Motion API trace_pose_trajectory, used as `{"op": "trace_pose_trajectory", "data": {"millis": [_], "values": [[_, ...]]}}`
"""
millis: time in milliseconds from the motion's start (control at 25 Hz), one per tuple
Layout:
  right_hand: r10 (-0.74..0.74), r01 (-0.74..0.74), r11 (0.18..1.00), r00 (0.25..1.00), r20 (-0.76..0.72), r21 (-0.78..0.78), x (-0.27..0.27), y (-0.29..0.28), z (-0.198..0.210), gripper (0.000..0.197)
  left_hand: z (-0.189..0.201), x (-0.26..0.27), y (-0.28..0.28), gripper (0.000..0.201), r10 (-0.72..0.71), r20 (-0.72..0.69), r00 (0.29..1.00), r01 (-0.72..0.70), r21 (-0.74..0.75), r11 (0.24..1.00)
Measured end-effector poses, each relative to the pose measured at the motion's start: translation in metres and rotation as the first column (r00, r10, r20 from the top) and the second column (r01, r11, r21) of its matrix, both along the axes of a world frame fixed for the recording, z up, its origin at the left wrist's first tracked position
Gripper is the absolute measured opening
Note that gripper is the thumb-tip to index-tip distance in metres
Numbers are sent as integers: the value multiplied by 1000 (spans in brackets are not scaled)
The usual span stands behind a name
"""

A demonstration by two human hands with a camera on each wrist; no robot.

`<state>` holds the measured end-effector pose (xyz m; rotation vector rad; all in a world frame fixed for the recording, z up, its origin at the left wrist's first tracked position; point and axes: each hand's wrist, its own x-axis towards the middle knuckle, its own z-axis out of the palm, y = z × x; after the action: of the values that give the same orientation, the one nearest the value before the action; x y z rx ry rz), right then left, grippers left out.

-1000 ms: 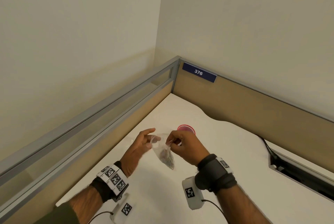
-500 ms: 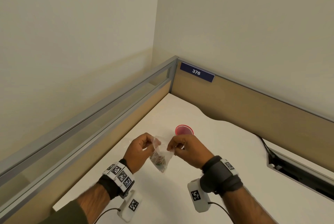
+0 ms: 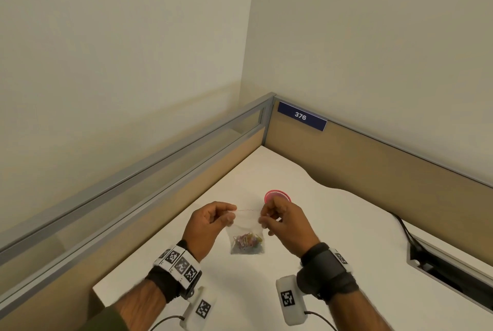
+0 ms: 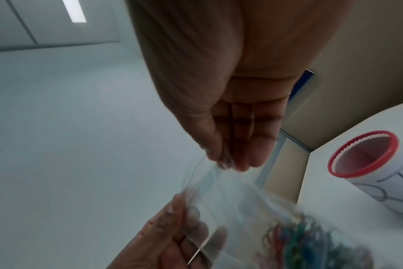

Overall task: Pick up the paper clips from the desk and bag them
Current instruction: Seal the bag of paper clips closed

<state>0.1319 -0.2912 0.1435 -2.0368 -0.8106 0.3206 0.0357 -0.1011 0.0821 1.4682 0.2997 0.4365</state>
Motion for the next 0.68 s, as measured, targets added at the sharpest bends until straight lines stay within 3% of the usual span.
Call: {"op": "trace_pose_trajectory", "data": {"millis": [200, 400, 680], "values": [[-88, 113, 979, 985, -147, 171, -3, -2, -6, 20, 4, 0, 0, 12, 39, -1, 999, -39, 48, 998], [-146, 214, 959, 936, -320, 187, -2, 2, -10, 5, 13, -2, 0, 19, 42, 21, 999, -44, 83, 996], [-156, 206, 973, 921, -357, 106, -5, 7, -18, 6, 9, 0, 5, 20, 24, 24, 999, -27, 115, 993]]}}
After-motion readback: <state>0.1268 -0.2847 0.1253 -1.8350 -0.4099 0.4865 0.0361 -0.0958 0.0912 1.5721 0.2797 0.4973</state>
